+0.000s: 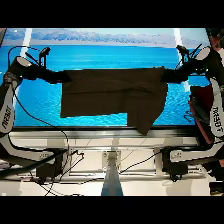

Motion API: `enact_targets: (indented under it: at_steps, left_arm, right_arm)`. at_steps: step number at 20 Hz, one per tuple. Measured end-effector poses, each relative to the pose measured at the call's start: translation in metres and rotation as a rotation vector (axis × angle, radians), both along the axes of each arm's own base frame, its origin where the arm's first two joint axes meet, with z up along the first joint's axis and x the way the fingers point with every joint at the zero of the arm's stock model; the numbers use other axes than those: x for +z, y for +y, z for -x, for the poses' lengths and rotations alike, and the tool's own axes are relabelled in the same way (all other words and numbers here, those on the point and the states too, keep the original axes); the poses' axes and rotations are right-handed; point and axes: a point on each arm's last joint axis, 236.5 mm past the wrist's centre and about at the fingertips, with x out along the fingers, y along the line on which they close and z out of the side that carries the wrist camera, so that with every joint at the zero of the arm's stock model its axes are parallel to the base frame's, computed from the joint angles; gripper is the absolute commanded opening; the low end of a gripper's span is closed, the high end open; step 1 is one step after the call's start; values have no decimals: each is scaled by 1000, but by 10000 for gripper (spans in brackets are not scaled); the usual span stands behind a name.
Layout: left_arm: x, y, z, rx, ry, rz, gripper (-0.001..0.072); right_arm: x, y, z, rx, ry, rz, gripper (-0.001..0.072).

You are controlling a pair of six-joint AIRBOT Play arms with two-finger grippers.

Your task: Fold the clothes and pants, and hang the long-sleeved shirts on hangers.

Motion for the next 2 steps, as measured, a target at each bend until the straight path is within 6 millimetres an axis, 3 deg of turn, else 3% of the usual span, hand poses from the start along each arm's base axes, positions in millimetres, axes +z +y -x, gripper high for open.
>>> enact_targets:
  at_steps: [2]
  left_arm:
    - [9, 10, 5, 0, -1, -20, 691]
  right_arm:
    - [-3, -15, 17, 11, 46, 59, 405]
